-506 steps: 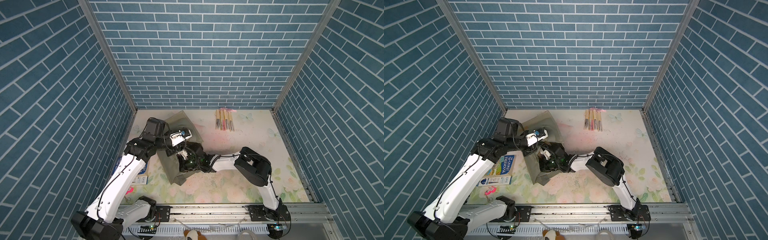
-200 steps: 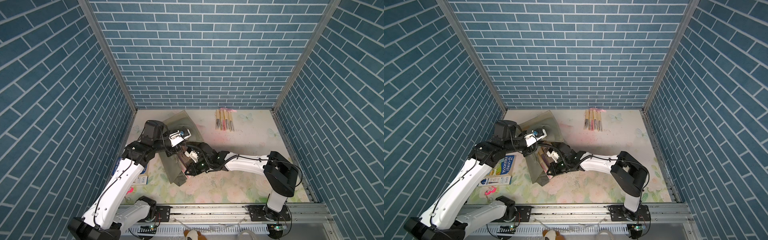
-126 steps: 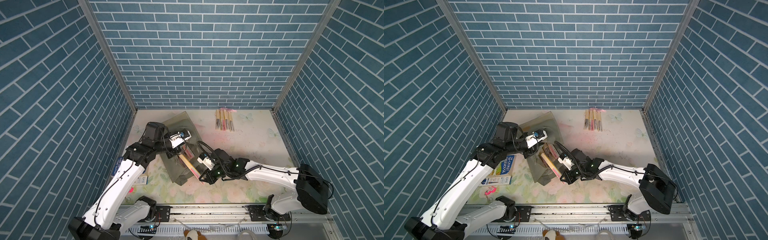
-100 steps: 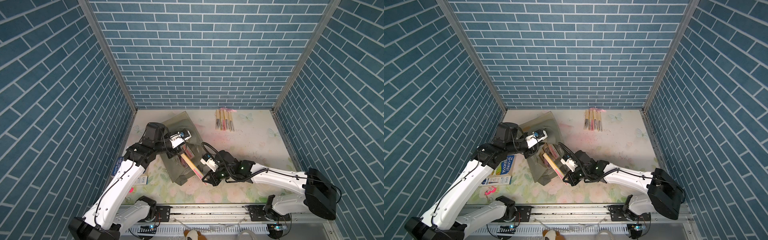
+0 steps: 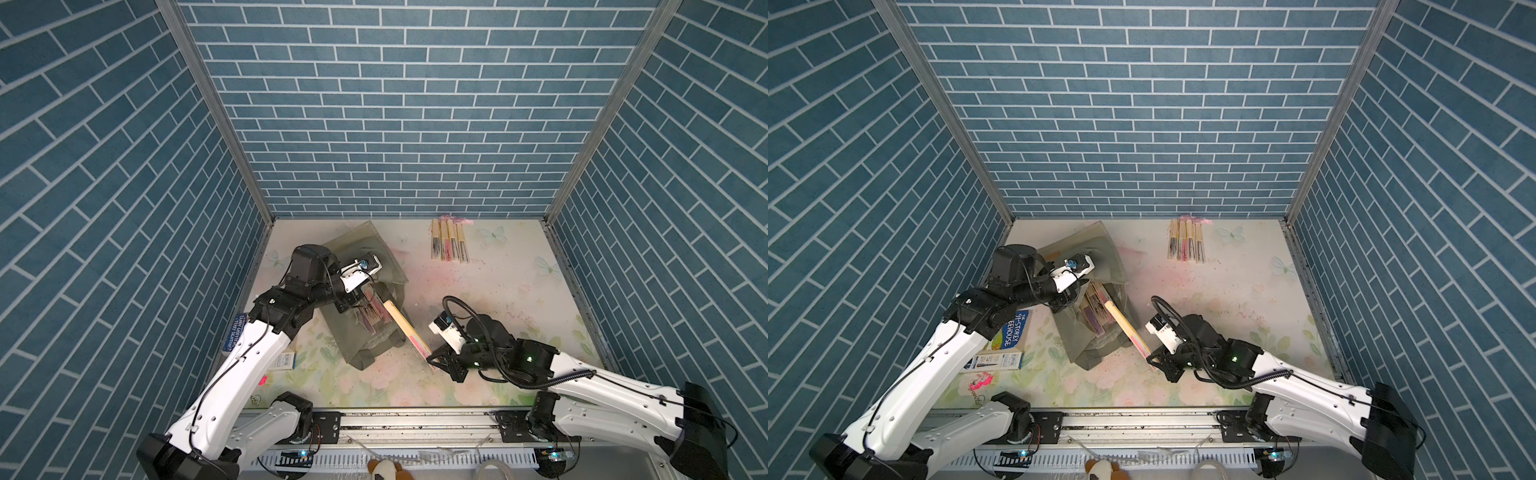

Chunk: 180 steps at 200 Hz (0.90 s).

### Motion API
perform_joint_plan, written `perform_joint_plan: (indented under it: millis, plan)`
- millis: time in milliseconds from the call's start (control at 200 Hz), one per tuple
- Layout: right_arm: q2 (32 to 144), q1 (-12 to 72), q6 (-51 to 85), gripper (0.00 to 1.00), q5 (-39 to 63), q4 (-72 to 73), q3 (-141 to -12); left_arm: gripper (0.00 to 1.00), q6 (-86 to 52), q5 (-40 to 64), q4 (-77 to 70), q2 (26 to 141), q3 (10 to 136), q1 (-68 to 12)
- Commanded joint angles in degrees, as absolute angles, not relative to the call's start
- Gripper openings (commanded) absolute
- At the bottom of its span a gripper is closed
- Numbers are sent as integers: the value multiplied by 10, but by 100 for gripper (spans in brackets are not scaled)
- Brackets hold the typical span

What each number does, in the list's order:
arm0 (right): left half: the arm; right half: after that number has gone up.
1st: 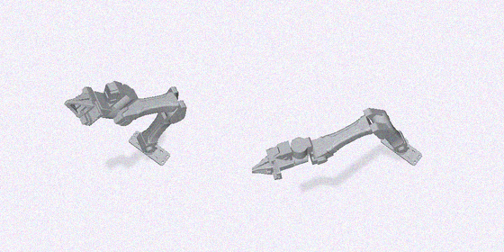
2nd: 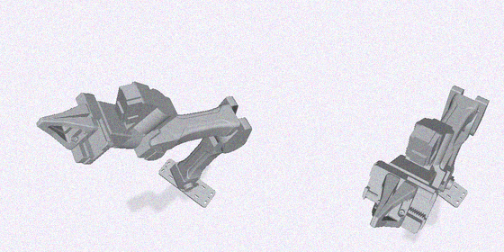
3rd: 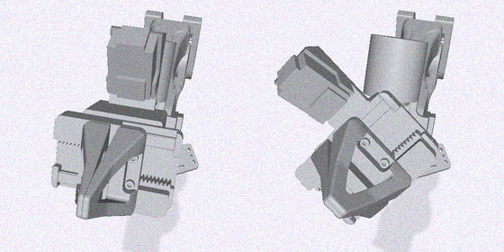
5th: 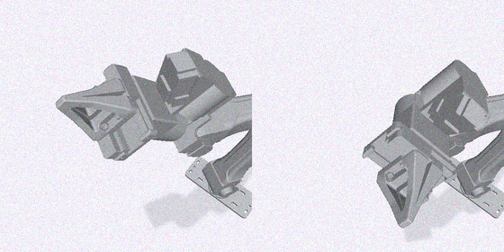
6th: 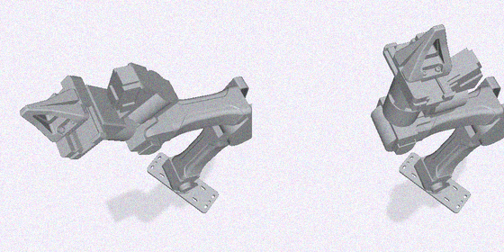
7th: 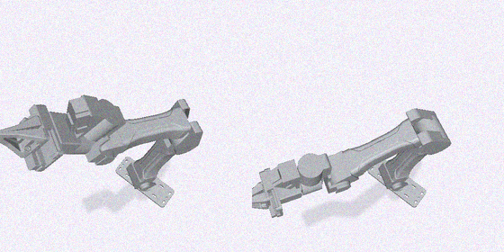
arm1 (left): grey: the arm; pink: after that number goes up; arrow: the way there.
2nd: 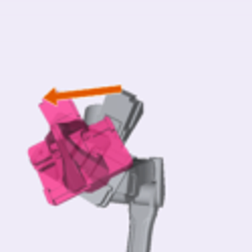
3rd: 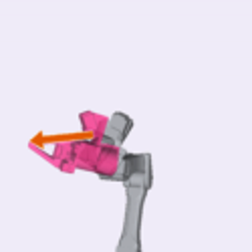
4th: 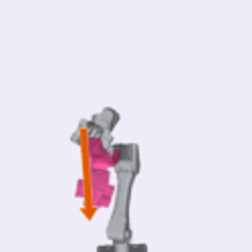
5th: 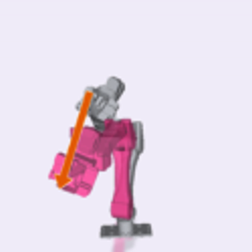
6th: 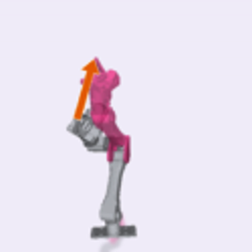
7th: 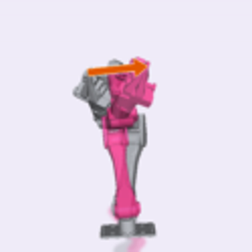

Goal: Take out the folding fans from the tote bags
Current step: Pick up the folding fan from the canvas bag, then place the folding fan at the center of the board.

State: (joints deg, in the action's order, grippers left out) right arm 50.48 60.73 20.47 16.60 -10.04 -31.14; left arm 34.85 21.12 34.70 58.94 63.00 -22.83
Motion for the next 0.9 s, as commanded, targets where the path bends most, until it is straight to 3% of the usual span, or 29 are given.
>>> perform_joint_plan:
  millis: [0, 420, 630, 895]
  plan:
    - [460, 610, 163, 0, 149, -62, -290, 0, 342, 195, 327, 590, 624, -229]
    - [410, 610, 69, 0, 222, 34, -267, 0, 343, 183, 323, 597, 619, -231]
    - [416, 610, 27, 0, 182, 74, -295, 0, 343, 184, 322, 594, 618, -231]
    - [500, 591, -13, 0, 106, 62, -384, 0, 342, 187, 320, 596, 616, -233]
